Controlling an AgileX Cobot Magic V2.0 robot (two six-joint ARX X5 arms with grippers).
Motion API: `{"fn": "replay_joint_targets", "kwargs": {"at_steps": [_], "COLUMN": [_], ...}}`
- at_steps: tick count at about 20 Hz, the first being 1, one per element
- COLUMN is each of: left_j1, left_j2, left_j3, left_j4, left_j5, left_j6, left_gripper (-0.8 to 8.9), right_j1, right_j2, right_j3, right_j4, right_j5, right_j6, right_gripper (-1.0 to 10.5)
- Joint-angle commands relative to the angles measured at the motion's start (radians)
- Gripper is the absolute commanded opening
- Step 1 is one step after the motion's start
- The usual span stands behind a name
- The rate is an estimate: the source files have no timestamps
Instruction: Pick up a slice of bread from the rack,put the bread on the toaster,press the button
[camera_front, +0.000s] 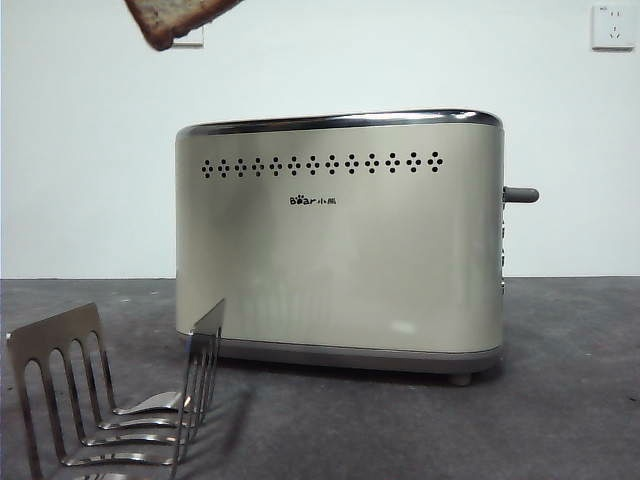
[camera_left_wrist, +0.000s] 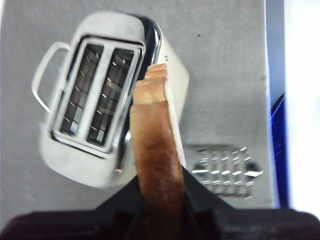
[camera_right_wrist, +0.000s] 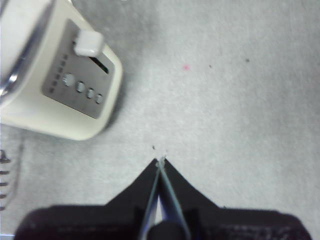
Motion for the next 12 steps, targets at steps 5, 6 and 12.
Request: {"fn": "replay_joint_targets", "kwargs": {"at_steps": [5, 6, 12], "left_j1": [-0.001, -0.001, 0.01], "left_j2": [0.031, 0.044, 0.141], "left_j3": [0.012, 0.012, 0.014], "left_j4": [0.095, 0.117, 0.169], "left_j5": [-0.014, -0.03, -0.031], "left_j6": [0.392, 0.42, 0.55], "left_gripper": [-0.09, -0.09, -0.09], "right_j1": [0.0, 0.0, 0.0], "right_j2": [0.013, 0.013, 0.013], "right_j3": [0.004, 0.004, 0.004], "right_j4": [0.0, -0.001, -0.009], "right_j5": [0.026, 0.026, 0.026], "right_j6": [-0.013, -0.013, -0.012], "right_gripper": [0.0, 0.0, 0.0]}}
